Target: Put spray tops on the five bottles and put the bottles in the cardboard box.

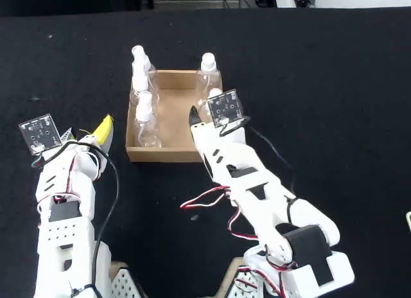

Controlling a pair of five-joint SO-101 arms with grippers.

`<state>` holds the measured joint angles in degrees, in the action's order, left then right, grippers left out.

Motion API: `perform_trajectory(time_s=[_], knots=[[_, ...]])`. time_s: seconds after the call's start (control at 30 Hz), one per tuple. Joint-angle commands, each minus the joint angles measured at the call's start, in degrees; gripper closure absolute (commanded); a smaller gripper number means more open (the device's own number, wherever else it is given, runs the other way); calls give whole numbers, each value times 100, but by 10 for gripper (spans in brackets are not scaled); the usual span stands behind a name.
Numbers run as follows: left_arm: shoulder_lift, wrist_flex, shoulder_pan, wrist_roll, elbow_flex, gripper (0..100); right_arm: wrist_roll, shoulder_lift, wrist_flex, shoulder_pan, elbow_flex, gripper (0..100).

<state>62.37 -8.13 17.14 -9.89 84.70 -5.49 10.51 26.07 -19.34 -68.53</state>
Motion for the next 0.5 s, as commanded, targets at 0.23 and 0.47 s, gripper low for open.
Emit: perform_trajectory(time_s=[0.23,0.47], knots=[[53,123,40,70,-75,700,-448,303,-97,-281,110,662],[53,123,40,70,-75,700,-448,330,-70,-167,110,662]])
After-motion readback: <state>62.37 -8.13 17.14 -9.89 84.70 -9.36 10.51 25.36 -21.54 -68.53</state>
